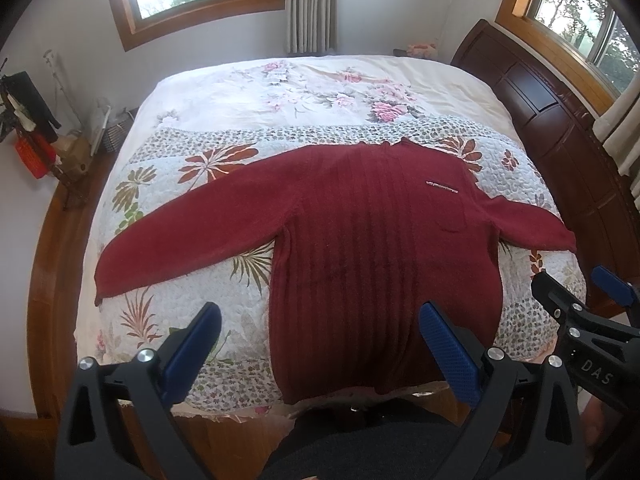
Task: Fold small clothes
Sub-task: 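Grasp the sweater sleeve cuff with the right gripper and lift it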
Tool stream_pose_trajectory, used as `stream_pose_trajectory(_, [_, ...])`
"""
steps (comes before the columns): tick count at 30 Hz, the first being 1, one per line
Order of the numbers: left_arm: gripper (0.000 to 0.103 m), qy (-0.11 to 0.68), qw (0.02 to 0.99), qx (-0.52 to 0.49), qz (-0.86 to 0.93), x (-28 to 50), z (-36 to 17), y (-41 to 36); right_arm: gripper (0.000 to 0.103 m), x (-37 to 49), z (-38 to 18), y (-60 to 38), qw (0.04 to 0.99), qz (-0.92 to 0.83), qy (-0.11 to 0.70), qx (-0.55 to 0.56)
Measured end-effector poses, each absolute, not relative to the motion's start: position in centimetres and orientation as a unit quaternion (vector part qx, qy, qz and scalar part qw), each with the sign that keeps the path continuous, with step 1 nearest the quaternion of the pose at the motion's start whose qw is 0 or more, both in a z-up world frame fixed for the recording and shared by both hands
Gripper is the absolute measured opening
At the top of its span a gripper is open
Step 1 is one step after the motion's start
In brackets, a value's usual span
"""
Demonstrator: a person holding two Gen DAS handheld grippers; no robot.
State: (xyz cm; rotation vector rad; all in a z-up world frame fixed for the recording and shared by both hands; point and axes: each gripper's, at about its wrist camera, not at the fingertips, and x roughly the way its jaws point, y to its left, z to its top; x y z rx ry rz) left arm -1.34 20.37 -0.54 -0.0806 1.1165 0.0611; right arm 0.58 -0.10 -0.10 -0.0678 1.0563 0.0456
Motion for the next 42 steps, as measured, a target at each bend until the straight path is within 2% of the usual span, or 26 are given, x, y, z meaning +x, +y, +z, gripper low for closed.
stream_pose_trajectory(4, [0.099,0.520,0.853,-0.047,0.018,0.1,-1.6,20.1,0.101,2.3,-0.5,-2.4,0.876,0.019,0.482,-0.023])
stream_pose_trajectory(7, [0.099,0.514,0.848,-0.124,-0.036,2.0,-4.9,21.2,0.101,4.7,-2.1,-8.3,0.885,0.054,0.457,0.067])
stream_pose_trajectory(11, [0.099,0.498,0.827,-0.246,-0.085,3.8,-9.1,23.3,0.100,8.3,-6.3,-19.3,0.861,-0.004,0.477,0.173])
stream_pose_trajectory(16, [0.099,0.448,0.863,-0.218,-0.082,4.1,-9.1,22.0,0.100,9.9,-11.6,-34.1,0.830,-0.072,0.458,0.311])
stream_pose_trajectory(18, [0.099,0.443,0.863,-0.227,-0.084,4.6,-9.3,21.3,0.083,9.8,-13.7,-39.2,0.808,-0.078,0.449,0.374])
stream_pose_trajectory(23, [0.099,0.460,0.847,-0.252,-0.090,6.0,-9.8,19.4,0.063,9.9,-20.5,-50.2,0.739,-0.054,0.402,0.538])
stream_pose_trajectory(28, [0.099,0.504,0.817,-0.271,-0.073,6.9,-10.5,17.1,0.056,10.0,-26.1,-57.7,0.682,-0.064,0.325,0.652])
stream_pose_trajectory(29, [0.099,0.506,0.816,-0.271,-0.067,6.9,-10.6,16.6,0.052,10.3,-27.1,-58.6,0.673,-0.064,0.321,0.664])
stream_pose_trajectory(32, [0.099,0.505,0.818,-0.269,-0.056,6.7,-10.6,15.3,0.049,11.3,-29.2,-60.4,0.657,-0.068,0.322,0.678])
stream_pose_trajectory(40, [0.099,0.508,0.817,-0.269,-0.049,6.2,-10.3,12.4,0.049,13.2,-32.9,-62.8,0.641,-0.067,0.330,0.690])
stream_pose_trajectory(42, [0.099,0.512,0.814,-0.271,-0.048,6.1,-10.4,11.7,0.044,13.8,-33.7,-63.0,0.639,-0.067,0.334,0.689])
